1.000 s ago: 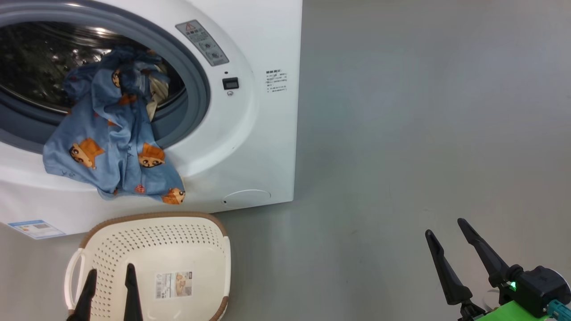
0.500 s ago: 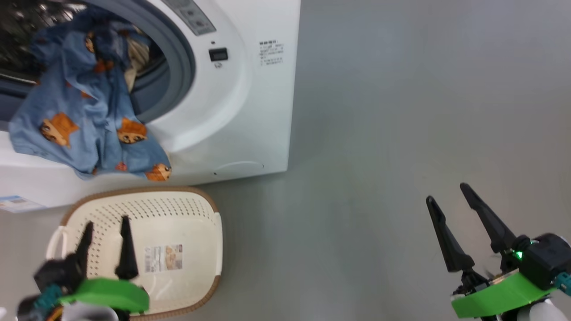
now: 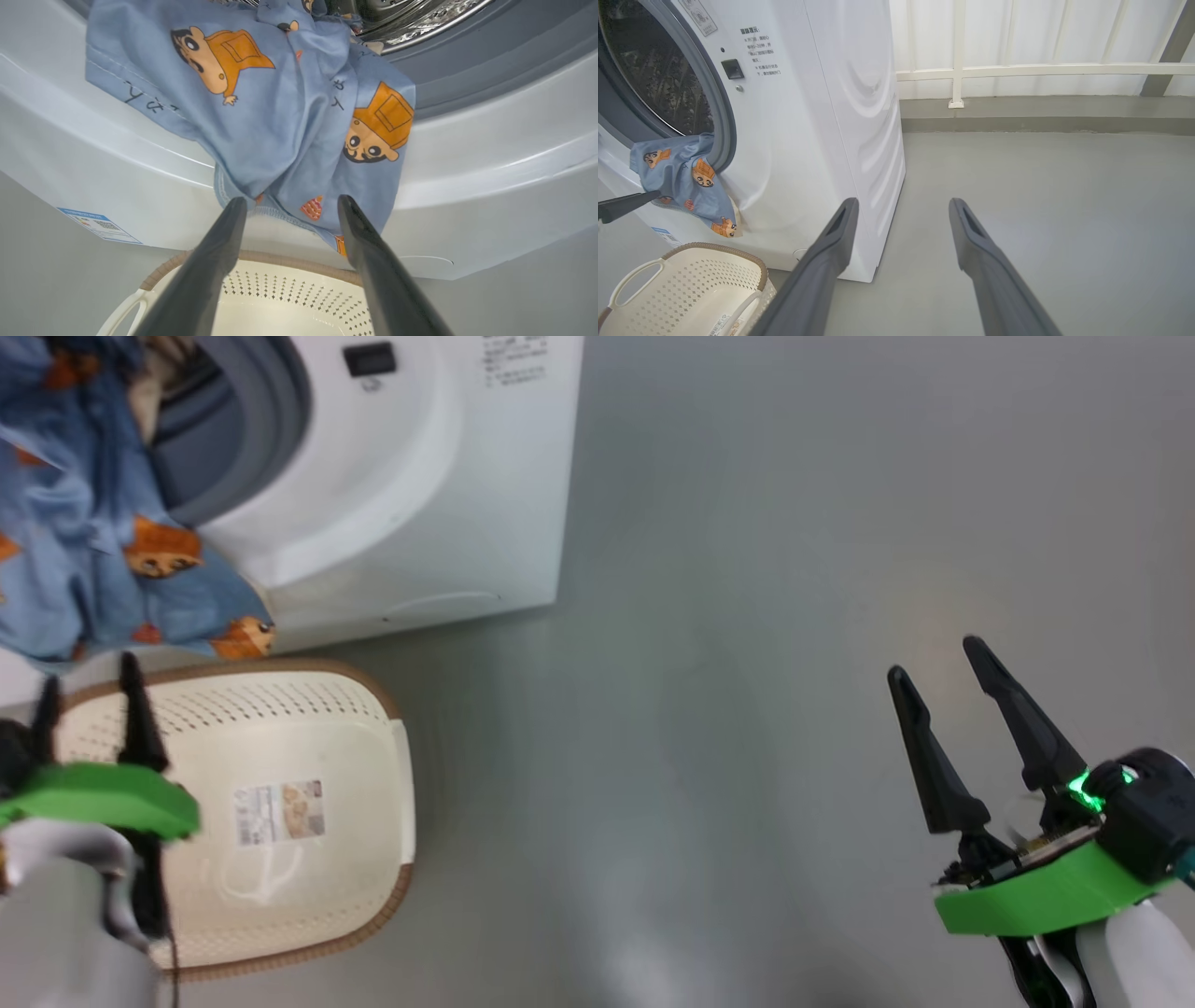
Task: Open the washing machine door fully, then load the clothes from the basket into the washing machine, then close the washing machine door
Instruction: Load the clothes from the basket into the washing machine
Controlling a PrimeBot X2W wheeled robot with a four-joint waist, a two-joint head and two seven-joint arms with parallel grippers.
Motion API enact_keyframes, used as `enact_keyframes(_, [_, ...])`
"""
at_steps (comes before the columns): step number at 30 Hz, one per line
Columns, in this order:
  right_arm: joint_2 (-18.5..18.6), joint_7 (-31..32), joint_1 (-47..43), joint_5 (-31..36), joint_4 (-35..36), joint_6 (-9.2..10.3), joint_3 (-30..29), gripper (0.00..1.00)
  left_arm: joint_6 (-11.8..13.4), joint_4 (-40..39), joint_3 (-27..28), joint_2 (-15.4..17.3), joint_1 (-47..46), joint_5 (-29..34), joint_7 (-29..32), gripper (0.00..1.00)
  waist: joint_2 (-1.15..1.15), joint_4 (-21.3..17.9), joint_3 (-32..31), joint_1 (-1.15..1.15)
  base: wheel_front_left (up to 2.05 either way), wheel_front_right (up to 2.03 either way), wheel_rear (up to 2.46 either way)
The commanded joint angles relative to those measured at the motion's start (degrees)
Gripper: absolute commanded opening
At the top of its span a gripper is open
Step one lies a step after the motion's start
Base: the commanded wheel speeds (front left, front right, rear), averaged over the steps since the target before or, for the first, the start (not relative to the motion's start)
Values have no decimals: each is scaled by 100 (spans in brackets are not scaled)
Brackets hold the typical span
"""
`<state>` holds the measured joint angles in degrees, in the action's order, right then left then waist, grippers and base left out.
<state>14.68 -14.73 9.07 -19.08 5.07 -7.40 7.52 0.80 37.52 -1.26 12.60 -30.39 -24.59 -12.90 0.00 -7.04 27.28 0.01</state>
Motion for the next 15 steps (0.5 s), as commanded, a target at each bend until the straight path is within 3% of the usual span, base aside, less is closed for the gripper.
enact_keyframes(1, [53,-27,25,-93,155,-9,133,100,-5,-37,216,277,-103,-42,-8,100,0,-184,285,-1,0,0,0])
enact_keyframes(7, [-22,-27,247,-133,196,-9,175,100,-27,254,445,650,-588,-221,176,100,0,-334,577,-1,0,0,0])
enact_keyframes(14, [-110,-27,407,-154,158,-9,241,100,-107,370,340,1004,-1030,-177,661,100,0,-427,755,-1,0,0,0])
enact_keyframes(15, [-117,-27,423,-159,150,-9,243,100,-139,379,317,1043,-1070,-183,762,67,0,-439,765,-1,0,0,0])
